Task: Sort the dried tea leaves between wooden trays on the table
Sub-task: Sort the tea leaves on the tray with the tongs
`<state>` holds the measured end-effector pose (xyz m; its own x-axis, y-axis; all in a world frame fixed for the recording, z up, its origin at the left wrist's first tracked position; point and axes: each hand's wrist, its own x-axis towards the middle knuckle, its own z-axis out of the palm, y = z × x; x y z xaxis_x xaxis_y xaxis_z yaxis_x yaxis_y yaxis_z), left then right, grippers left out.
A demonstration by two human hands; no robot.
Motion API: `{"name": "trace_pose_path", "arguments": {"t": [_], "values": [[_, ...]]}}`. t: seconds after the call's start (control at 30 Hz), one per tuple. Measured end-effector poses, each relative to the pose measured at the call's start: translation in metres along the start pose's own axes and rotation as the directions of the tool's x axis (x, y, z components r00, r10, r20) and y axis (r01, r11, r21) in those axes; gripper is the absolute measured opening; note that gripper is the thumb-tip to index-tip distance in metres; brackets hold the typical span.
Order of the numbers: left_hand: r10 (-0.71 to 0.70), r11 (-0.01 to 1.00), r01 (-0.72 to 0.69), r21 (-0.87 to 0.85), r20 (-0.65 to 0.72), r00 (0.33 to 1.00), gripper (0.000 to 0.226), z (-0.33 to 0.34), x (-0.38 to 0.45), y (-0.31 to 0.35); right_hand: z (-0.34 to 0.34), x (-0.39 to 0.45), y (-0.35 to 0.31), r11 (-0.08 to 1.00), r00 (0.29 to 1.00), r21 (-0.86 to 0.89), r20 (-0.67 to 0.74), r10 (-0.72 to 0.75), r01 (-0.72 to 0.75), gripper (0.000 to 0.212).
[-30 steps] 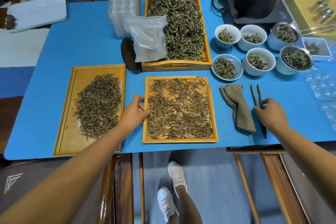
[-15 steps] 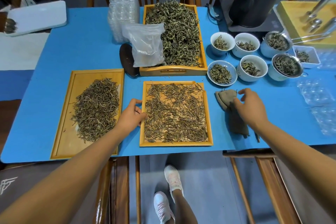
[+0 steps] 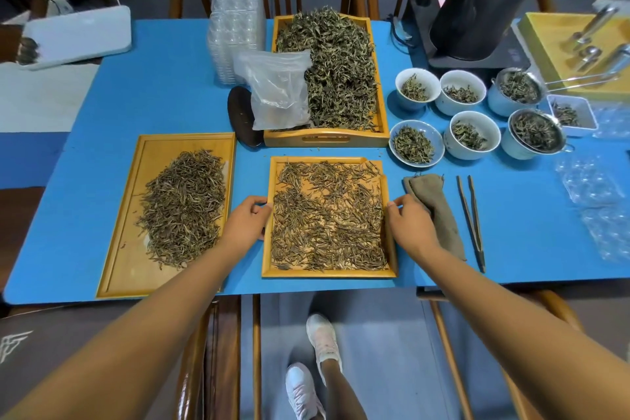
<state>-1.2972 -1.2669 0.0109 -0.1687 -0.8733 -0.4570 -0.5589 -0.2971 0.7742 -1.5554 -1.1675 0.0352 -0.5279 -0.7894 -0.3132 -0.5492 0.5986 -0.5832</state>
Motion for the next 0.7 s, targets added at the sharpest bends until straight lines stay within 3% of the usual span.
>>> {"name": "trace_pose_path", "arguments": {"t": [0.5,0.7], "values": [[0.008,0.988,0.006,0.157,-0.090,0.996,0.028,0.011,-0.004,0.010,0.009,-0.002,-0.010,0.988,0.989,0.050,0.046,0.143,-0.145,0.023],[-0.009,0.988,0.021,0.150,-0.086,0.996,0.028,0.008,-0.005,0.016,0.002,-0.002,-0.015,0.985,0.985,0.050,0.052,0.164,-0.167,0.032]]}}
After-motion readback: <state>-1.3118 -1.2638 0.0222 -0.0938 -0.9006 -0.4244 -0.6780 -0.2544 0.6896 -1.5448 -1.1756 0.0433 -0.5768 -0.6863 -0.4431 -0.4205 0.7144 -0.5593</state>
